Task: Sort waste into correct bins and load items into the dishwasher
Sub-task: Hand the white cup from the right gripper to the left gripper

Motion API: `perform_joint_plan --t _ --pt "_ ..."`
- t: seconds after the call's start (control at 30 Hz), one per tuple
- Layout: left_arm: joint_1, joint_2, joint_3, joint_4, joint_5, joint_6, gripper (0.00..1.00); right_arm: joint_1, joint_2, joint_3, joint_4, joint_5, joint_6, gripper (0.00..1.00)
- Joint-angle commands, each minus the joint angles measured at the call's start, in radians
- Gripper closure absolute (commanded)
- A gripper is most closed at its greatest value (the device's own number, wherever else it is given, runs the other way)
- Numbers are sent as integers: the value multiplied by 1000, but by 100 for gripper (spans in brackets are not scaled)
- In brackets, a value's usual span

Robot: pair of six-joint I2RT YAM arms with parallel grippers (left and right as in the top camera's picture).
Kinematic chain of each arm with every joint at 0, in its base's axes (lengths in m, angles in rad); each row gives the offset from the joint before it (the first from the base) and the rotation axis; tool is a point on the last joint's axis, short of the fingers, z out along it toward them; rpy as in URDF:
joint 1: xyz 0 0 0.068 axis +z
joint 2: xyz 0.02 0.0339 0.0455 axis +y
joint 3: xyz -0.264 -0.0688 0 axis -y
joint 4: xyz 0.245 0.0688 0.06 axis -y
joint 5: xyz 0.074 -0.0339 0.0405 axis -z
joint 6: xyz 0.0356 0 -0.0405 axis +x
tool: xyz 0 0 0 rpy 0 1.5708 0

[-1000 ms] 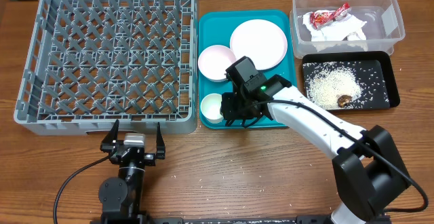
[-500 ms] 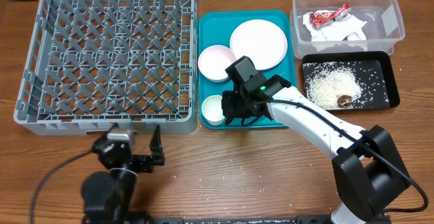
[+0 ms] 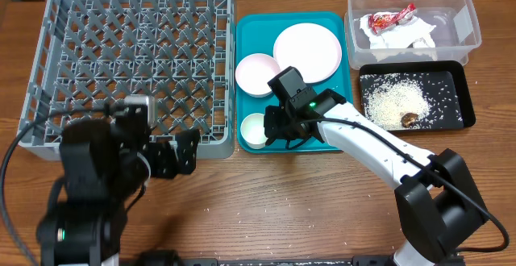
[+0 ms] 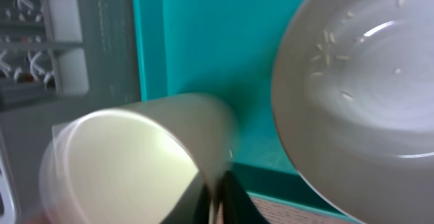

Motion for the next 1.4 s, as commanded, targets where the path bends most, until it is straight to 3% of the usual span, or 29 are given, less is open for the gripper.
perform_joint_plan --t 0.0,0.17,0.33,0.53,0.67,0.87,1.23,1.37 --pt "-3 74 20 -4 65 -53 0 9 -5 -2 5 5 29 96" --pt "-4 206 20 -30 68 -149 0 19 -5 -2 -8 4 34 96" --pt "-8 341 20 -81 116 -140 0 -24 -45 19 -49 -74 32 96" --pt "-6 438 20 -64 490 46 0 -200 -203 24 -68 -319 -61 96" --pt "6 499 20 -21 645 73 0 -333 -235 24 -43 -627 -177 96" --pt "6 609 20 62 962 130 0 -390 -234 -48 105 -890 -192 96" --pt "6 758 20 164 1248 130 0 -368 -234 -106 174 -946 -158 96" --pt "2 767 20 158 1248 134 0 -348 -234 -106 235 -945 -105 96"
